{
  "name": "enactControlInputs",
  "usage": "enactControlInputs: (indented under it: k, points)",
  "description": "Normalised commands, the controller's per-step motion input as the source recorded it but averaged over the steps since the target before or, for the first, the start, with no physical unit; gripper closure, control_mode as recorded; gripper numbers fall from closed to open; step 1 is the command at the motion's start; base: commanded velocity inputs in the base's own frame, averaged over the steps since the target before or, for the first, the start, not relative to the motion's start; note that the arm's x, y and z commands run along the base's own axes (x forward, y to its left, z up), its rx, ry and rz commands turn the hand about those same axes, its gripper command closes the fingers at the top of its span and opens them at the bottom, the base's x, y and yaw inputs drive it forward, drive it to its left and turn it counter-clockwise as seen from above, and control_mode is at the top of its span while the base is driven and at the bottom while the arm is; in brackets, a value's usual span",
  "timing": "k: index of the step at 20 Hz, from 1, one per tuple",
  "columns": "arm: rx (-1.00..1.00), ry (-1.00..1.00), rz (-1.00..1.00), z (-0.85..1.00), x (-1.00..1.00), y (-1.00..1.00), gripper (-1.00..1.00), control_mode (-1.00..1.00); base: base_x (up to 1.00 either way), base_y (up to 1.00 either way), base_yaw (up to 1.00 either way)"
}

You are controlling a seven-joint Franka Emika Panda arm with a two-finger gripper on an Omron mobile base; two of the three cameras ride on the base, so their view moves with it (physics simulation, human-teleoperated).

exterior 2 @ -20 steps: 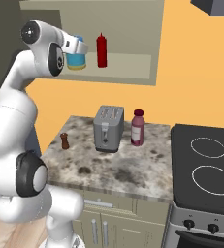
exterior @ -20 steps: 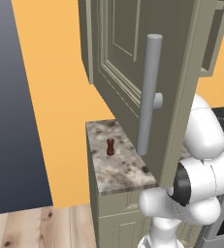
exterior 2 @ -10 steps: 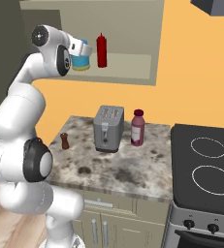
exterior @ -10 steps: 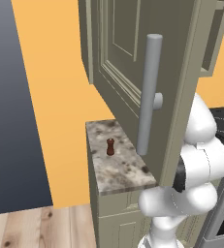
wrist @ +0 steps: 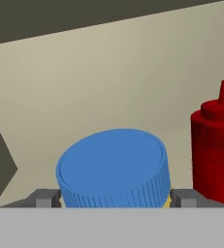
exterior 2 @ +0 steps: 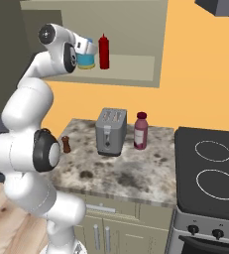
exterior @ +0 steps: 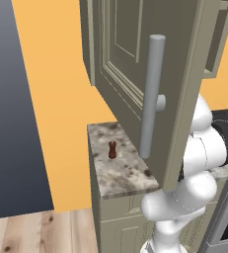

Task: There are various items on the counter. Only move the condiments/shakers into the cabinet.

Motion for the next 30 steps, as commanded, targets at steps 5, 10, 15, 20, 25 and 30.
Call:
enactControlInputs:
  k: [5,10,15,20,25,30]
  points:
    - [0.00,0.00,0.00,-0.13,0.15,0.01,1.00,-1.00,0.00,0.00,0.00]
    - [-0.01,0.00,0.00,-0.02,0.02,0.00,-1.00,-1.00,0.00,0.00,0.00]
    - [0.00,0.00,0.00,0.00,0.00,0.00,-1.00,-1.00,0.00,0.00,0.00]
    - [0.00,0.00,0.00,0.00,-0.18,0.00,-1.00,-1.00,0.00,0.00,0.00]
    - [0.00,-0.02,0.00,0.00,-0.79,0.00,-1.00,-1.00,0.00,0.00,0.00]
    - [0.00,-0.04,0.00,0.00,-1.00,0.00,-1.00,-1.00,0.00,0.00,0.00]
